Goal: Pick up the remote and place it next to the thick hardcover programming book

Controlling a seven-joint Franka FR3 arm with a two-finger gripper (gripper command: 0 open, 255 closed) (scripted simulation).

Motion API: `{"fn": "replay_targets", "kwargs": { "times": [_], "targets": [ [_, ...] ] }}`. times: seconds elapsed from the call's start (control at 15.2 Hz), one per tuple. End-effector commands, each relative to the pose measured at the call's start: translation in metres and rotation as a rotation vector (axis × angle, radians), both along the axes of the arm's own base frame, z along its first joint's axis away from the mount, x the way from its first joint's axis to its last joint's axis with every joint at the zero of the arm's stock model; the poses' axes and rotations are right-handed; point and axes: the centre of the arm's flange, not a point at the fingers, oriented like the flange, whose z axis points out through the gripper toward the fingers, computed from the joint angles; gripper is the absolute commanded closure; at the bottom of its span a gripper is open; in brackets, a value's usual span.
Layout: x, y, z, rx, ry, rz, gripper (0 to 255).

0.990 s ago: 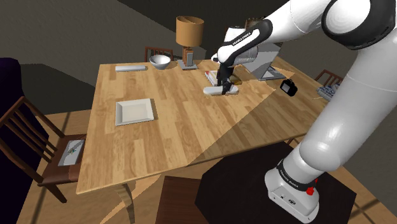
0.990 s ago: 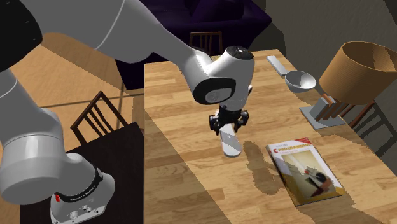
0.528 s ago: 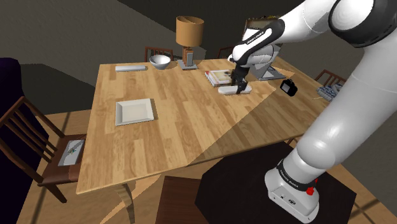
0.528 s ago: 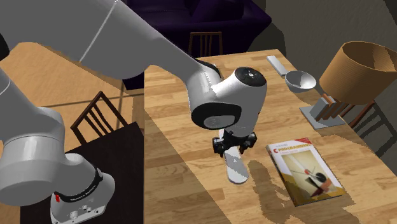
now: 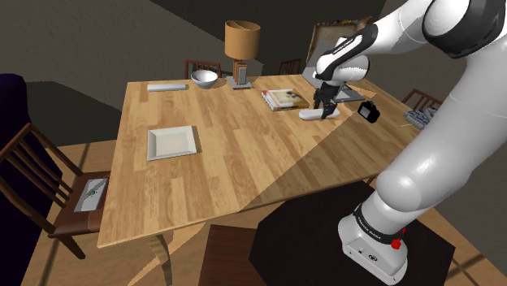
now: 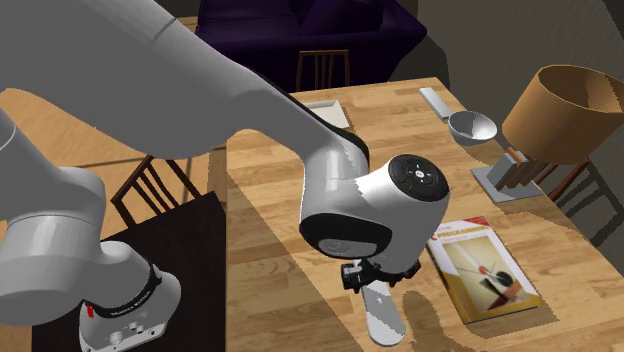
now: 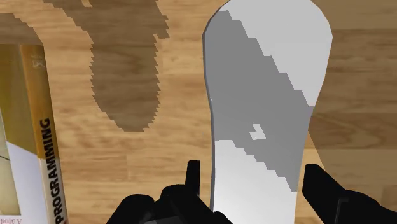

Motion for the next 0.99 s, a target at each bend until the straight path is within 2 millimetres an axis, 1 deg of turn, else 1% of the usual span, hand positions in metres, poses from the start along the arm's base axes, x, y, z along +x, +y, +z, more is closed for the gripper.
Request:
{"fn": "replay_targets", "kwargs": {
  "times": [0.0, 0.92],
  "targets": [
    [-0.005, -0.014, -0.005, 0.000, 0.000, 0.002, 255],
    [-0.005, -0.014, -0.078, 0.000, 0.000, 0.002, 255]
  ]
}}
